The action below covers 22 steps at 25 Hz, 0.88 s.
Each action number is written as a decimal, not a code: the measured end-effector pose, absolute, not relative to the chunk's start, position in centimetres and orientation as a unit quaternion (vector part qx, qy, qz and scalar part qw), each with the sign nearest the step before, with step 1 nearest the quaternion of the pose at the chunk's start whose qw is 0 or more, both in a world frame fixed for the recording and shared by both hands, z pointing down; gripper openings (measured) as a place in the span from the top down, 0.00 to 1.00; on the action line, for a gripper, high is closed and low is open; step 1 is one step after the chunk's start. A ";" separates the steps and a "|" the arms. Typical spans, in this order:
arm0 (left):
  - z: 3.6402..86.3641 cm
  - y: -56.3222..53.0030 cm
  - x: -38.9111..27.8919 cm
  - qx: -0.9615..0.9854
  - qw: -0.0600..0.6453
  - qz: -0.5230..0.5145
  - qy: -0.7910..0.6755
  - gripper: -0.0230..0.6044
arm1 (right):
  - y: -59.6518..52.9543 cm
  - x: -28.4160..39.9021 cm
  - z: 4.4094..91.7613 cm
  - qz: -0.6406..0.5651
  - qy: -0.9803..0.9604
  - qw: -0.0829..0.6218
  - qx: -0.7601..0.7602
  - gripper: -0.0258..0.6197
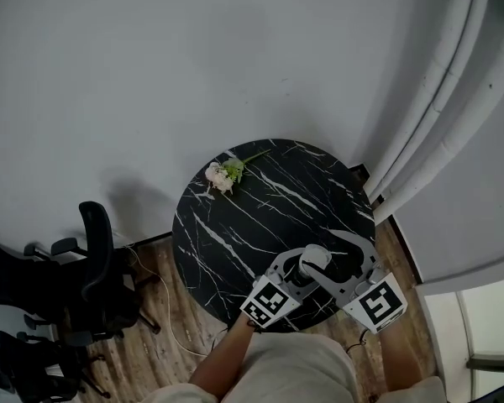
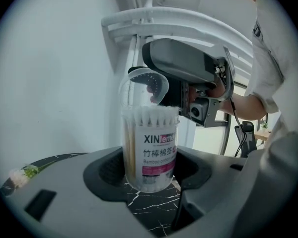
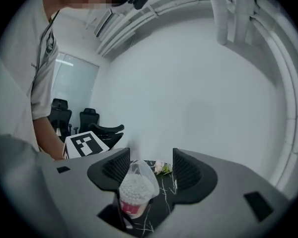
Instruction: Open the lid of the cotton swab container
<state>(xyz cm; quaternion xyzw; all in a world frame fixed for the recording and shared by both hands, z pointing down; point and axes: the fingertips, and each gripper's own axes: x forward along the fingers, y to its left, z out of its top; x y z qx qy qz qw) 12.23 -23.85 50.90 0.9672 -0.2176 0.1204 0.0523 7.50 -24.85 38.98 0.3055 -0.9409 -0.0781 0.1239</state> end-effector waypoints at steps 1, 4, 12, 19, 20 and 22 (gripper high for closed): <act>51.0 -23.8 12.3 0.967 0.053 0.121 -0.218 0.54 | -25.1 7.7 38.6 -0.092 -0.937 0.128 0.311 0.51; 51.0 -23.9 12.3 0.967 0.054 0.120 -0.220 0.54 | -25.8 8.2 37.7 -0.125 -0.924 0.137 0.334 0.51; 51.0 -23.8 12.1 0.966 0.053 0.118 -0.223 0.54 | -28.8 10.6 36.6 -0.141 -0.894 0.107 0.412 0.51; 50.8 -23.7 12.0 0.966 0.054 0.115 -0.226 0.54 | -30.9 13.4 40.2 -0.077 -0.871 0.139 0.466 0.51; 50.7 -23.7 11.9 0.966 0.054 0.114 -0.227 0.54 | -31.1 13.6 40.8 -0.066 -0.870 0.142 0.468 0.51; 50.7 -23.8 11.8 0.965 0.054 0.113 -0.228 0.54 | -31.2 13.8 41.9 -0.039 -0.870 0.144 0.470 0.51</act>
